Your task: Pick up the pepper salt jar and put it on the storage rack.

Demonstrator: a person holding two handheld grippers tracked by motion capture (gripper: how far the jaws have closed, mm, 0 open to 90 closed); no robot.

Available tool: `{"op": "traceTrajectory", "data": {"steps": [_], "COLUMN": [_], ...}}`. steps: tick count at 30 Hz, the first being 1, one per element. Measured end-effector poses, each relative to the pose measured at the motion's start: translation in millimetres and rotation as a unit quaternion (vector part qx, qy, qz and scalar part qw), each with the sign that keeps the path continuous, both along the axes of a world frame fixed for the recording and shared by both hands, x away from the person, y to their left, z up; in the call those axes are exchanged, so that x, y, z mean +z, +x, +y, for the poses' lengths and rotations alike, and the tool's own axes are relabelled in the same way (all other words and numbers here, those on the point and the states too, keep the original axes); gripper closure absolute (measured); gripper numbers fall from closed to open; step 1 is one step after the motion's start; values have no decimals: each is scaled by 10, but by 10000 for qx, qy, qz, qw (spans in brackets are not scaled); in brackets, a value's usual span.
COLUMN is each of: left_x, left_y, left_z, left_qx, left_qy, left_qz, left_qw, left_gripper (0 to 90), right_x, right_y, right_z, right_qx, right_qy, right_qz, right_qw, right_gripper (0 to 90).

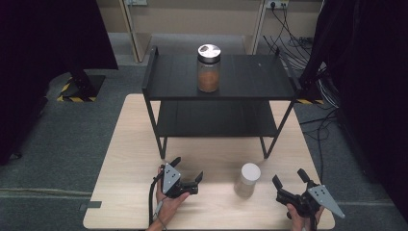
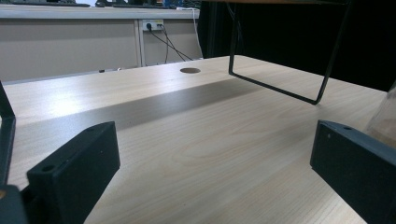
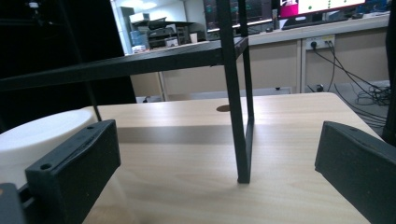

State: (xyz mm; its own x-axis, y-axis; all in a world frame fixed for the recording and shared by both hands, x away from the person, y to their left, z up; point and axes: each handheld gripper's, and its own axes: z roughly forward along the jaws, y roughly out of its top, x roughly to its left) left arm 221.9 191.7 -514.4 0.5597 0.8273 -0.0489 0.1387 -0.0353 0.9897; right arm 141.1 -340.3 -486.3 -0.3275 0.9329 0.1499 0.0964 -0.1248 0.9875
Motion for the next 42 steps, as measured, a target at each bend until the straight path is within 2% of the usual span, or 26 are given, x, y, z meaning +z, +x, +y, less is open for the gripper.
{"op": "traceTrajectory", "data": {"steps": [7, 15, 23, 32, 42], "left_x": [1, 2, 2, 2, 3], "left_y": [0, -1, 1, 2, 3], "left_z": [0, 1, 3, 4, 5], "left_qx": [0, 5, 2, 4, 4], "left_qy": [-2, -3, -6, -15, -18], "left_qz": [4, 10, 12, 20, 25], "left_qw": [10000, 10000, 10000, 10000, 10000], "left_gripper": [8, 8, 8, 9, 9], "right_x": [-10, -12, -11, -26, -47], "right_y": [-133, -172, -101, -10, 116], "right_z": [-5, 77, 148, 268, 367], "right_qx": [237, 647, 998, 1106, 1214], "right_qy": [19, -70, -174, -401, -588], "right_qz": [-30, -57, -25, -61, 12], "right_qw": [9997, 9979, 9949, 9930, 9909], "right_gripper": [4, 4, 7, 7, 5]}}
